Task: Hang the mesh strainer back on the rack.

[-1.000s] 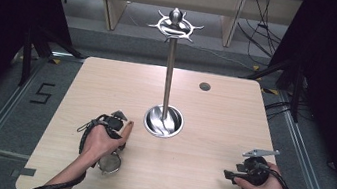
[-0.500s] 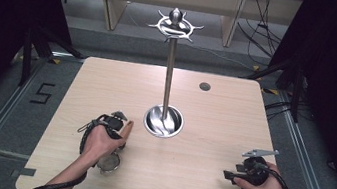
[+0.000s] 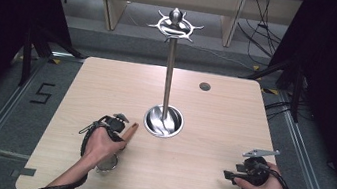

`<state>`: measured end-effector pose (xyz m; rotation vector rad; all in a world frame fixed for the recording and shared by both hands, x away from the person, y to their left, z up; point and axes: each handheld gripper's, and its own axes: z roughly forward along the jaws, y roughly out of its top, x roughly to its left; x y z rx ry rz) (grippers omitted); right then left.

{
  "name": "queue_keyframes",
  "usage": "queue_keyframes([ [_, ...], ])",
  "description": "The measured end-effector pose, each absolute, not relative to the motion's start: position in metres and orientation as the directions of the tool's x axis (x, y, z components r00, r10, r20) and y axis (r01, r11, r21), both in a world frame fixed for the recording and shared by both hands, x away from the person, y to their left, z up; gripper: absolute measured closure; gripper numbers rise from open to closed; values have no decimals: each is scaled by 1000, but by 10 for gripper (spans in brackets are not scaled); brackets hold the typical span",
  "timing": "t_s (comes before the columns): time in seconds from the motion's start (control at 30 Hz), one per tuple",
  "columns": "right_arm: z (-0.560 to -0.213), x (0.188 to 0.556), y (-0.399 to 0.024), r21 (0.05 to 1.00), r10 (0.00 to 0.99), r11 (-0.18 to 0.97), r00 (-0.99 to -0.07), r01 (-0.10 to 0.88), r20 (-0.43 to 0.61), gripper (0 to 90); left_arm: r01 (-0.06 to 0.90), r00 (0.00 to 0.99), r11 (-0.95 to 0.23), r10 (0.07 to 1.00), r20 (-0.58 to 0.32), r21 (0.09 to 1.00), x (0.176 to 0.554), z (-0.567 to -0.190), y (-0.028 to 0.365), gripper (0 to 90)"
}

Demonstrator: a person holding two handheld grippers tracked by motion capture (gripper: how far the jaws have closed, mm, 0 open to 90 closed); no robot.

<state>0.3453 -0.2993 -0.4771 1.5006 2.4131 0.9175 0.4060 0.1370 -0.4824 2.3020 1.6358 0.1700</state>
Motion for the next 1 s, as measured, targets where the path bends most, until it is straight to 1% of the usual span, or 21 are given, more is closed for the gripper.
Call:
queue_keyframes([
  [0.03, -477, 346, -300, 570, 851, 320, -494, 756, 177, 400, 897, 349, -306, 933, -89, 318, 405, -481, 137, 679],
  [0.07, -474, 346, -302, 544, 846, 353, -508, 761, 163, 399, 894, 356, -309, 929, -97, 323, 404, -480, 138, 679],
  [0.1, -473, 346, -303, 543, 846, 353, -508, 762, 164, 399, 882, 374, -322, 922, -98, 344, 403, -480, 139, 680],
  [0.13, -473, 346, -303, 543, 846, 353, -508, 762, 164, 399, 860, 417, -365, 906, -77, 357, 404, -479, 142, 680],
  [0.4, -473, 346, -302, 545, 847, 349, -505, 762, 164, 399, 812, 469, -387, 878, -92, 437, 398, -475, 142, 680],
  [0.43, -473, 346, -303, 547, 845, 353, -509, 759, 161, 399, 806, 467, -376, 879, -101, 457, 397, -476, 141, 680],
  [0.53, -473, 346, -303, 546, 845, 351, -509, 760, 166, 399, 791, 473, -378, 877, -88, 480, 394, -472, 139, 680],
  [0.57, -471, 346, -303, 524, 848, 365, -507, 770, 154, 399, 783, 484, -380, 870, -98, 491, 393, -472, 140, 680],
  [0.63, -471, 346, -303, 523, 849, 364, -505, 771, 154, 399, 772, 494, -382, 864, -101, 508, 392, -470, 140, 680],
  [0.67, -472, 346, -304, 531, 843, 382, -520, 756, 134, 399, 763, 503, -386, 858, -101, 518, 392, -469, 140, 680],
  [0.8, -471, 345, -303, 527, 850, 354, -501, 772, 162, 399, 747, 505, -365, 855, -117, 556, 389, -465, 141, 680],
  [0.87, -471, 345, -303, 531, 850, 356, -502, 769, 158, 399, 731, 506, -349, 854, -122, 587, 389, -463, 141, 680],
  [0.93, -474, 346, -303, 566, 846, 345, -509, 749, 157, 400, 718, 510, -344, 851, -121, 605, 389, -461, 143, 680],
  [0.97, -472, 345, -302, 544, 857, 318, -480, 777, 184, 400, 713, 507, -338, 854, -119, 614, 388, -460, 143, 680],
  [1.0, -472, 345, -302, 542, 858, 316, -479, 778, 187, 400, 712, 511, -336, 850, -127, 616, 389, -458, 144, 680],
])
